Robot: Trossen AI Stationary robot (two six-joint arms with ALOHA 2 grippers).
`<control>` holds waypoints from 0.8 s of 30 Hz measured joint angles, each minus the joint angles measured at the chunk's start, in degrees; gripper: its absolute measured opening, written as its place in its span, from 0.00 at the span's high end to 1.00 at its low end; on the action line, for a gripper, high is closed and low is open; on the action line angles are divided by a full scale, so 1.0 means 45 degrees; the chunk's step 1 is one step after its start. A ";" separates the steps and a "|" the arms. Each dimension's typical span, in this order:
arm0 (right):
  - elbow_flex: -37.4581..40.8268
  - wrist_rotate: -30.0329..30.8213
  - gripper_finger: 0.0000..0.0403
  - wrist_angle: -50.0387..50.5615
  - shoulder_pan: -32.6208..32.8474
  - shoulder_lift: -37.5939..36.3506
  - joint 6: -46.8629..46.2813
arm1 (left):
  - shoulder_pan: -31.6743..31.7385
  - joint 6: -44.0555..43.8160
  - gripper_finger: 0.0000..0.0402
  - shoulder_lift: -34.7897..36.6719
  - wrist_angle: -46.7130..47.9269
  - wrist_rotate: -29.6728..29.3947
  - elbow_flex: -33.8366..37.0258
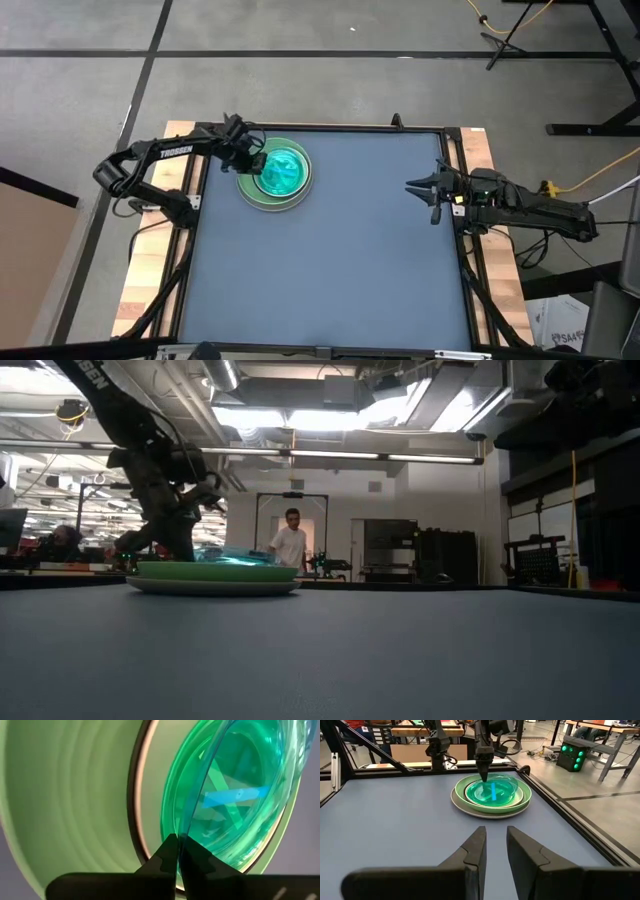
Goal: Stack plastic plates
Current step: Stack the blue plate on top of the light green plate
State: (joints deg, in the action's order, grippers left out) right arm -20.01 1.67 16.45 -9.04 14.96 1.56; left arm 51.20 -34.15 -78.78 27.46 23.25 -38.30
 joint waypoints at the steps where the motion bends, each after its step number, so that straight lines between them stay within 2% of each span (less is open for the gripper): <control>1: 0.0000 0.0000 0.83 0.0003 0.0000 0.0000 0.0000 | -0.0059 0.0000 0.99 0.0000 0.0000 -0.0011 0.0000; 11: 0.0000 0.0000 0.83 0.0005 0.0000 0.0000 0.0000 | -0.0228 0.0040 0.97 0.0000 0.0007 -0.0012 0.0000; 19: 0.0000 0.0000 0.83 0.0005 0.0000 0.0000 0.0000 | -0.0228 0.0053 0.81 0.0000 0.0017 -0.0093 0.0001; 24: -0.0005 0.0000 0.83 0.0010 0.0003 0.0000 0.0000 | -0.0228 0.0038 0.77 0.0000 0.0010 -0.0413 0.0001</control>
State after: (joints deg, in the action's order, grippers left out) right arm -20.03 1.67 16.49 -9.02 14.96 1.56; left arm 50.17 -33.98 -78.78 27.51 21.39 -38.30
